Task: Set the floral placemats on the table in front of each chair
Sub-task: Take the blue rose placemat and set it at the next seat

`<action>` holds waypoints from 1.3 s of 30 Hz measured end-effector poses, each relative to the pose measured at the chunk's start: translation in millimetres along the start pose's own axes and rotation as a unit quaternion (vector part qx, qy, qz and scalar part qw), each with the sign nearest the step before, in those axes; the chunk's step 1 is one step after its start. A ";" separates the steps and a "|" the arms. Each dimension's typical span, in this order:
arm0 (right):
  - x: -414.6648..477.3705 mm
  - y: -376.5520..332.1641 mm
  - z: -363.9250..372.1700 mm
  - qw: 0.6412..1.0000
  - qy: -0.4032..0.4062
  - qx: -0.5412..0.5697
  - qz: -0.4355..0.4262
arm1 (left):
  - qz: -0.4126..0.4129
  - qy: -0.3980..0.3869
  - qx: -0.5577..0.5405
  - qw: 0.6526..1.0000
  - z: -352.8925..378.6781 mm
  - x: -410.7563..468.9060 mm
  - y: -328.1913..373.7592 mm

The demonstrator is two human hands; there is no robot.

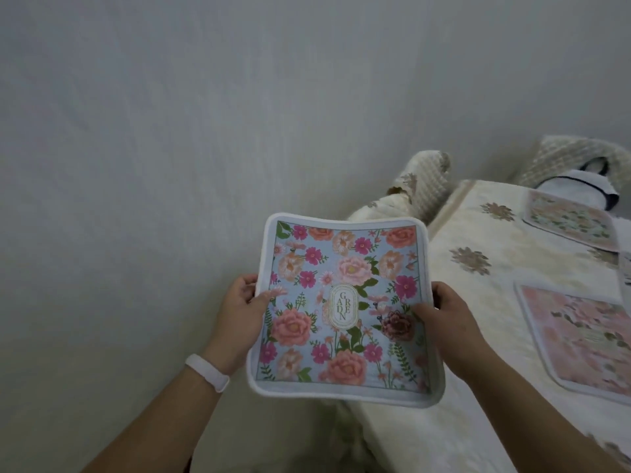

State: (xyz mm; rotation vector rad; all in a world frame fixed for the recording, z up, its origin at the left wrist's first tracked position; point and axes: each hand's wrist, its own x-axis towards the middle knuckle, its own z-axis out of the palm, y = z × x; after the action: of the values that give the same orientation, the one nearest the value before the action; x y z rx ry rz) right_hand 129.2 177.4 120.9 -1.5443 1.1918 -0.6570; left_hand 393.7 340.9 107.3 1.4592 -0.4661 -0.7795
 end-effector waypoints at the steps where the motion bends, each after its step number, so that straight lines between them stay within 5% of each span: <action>1: 5.5 -9.2 23.2 1.000 -0.005 -0.003 0.001 | -0.001 0.006 0.001 1.000 -20.6 12.9 3.2; 8: 39.4 -60.0 122.7 1.000 -0.012 0.015 -0.003 | 0.015 0.007 0.019 1.000 -108.0 84.8 30.8; 16: 98.4 -83.0 141.6 0.999 0.017 0.040 -0.007 | 0.023 -0.028 0.023 0.999 -102.8 166.1 50.7; 22: 173.2 -69.2 123.6 0.994 0.071 0.071 0.038 | 0.065 -0.108 0.138 0.982 -39.4 261.7 64.6; 31: 292.6 -56.8 71.8 0.970 0.189 0.135 0.073 | 0.032 -0.196 0.128 0.972 96.4 408.3 107.3; 39: 294.6 -53.1 1.1 0.932 0.305 0.158 0.114 | -0.027 -0.344 0.143 0.927 232.4 460.3 109.6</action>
State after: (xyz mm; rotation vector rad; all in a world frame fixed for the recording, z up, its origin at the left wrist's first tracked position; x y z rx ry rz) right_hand 254.6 -94.3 123.0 -0.9293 1.5970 -1.1582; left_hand 561.8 -156.4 155.5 1.4377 -1.1139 -1.3163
